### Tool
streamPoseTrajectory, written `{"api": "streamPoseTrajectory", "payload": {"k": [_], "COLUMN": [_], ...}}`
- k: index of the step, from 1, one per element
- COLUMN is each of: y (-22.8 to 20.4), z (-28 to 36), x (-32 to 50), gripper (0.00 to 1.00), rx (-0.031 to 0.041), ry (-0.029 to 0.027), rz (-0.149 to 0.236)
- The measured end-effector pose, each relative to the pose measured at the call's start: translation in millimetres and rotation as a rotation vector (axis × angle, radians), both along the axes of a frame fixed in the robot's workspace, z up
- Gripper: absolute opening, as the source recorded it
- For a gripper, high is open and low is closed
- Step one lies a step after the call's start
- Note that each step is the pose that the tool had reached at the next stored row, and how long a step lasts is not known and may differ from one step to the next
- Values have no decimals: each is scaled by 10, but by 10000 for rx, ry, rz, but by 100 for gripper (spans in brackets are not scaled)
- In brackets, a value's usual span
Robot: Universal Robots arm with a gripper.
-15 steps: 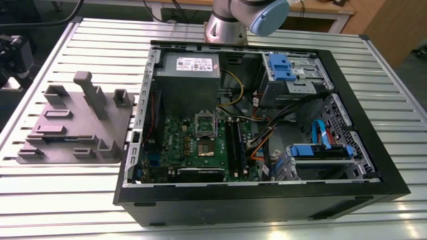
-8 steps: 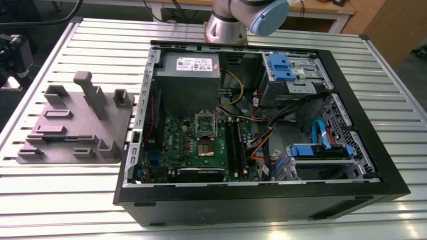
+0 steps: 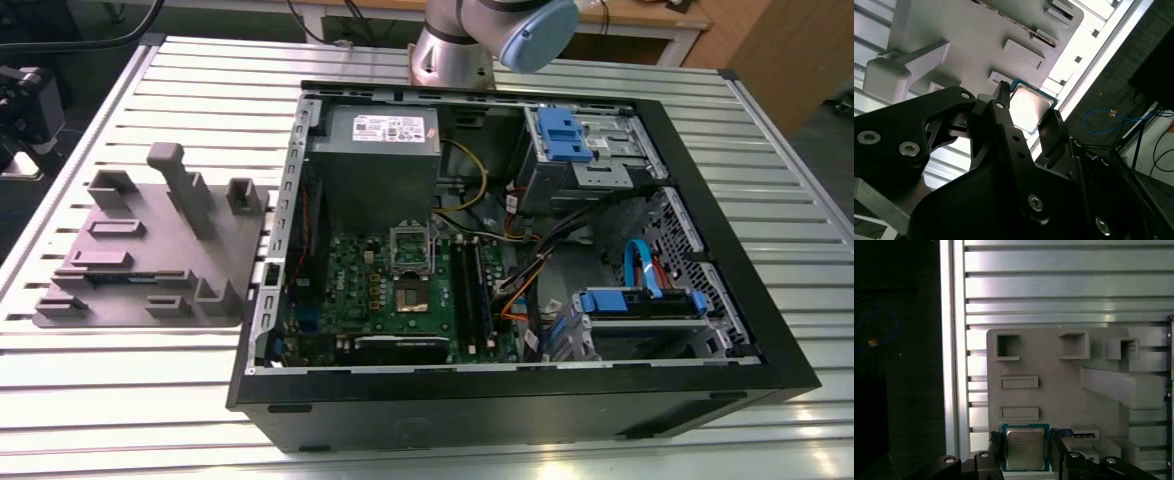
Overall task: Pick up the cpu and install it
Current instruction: 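Pick up the cpu and move it towards the insertion slot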
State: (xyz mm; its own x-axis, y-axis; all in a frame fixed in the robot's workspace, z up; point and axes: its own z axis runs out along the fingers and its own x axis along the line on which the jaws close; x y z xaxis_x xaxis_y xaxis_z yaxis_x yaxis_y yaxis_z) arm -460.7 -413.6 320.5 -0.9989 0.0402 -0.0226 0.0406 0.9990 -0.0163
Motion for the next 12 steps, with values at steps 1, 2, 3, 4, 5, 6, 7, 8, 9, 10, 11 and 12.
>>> {"api": "streamPoseTrajectory", "payload": {"k": [1, 2, 3, 4, 5, 6, 7, 8, 9, 10, 11, 12], "y": [0, 0, 0, 0, 0, 0, 0, 0, 0, 0, 0, 0], "z": [2, 5, 8, 13, 18, 25, 30, 34, 37, 45, 51, 57], "x": [0, 0, 0, 0, 0, 0, 0, 0, 0, 0, 0, 0], "gripper": [47, 47, 47, 47, 47, 47, 47, 47, 47, 47, 47, 47], "rx": [0, 0, 0, -1, -1, -1, 0, 1, 1, -1, -1, 0], "ry": [0, -1, 0, 2, 2, 2, 0, -1, -2, 1, 1, 0], "rz": [0, 0, 0, 0, 0, 0, 0, 0, 0, 0, 0, 0]}}
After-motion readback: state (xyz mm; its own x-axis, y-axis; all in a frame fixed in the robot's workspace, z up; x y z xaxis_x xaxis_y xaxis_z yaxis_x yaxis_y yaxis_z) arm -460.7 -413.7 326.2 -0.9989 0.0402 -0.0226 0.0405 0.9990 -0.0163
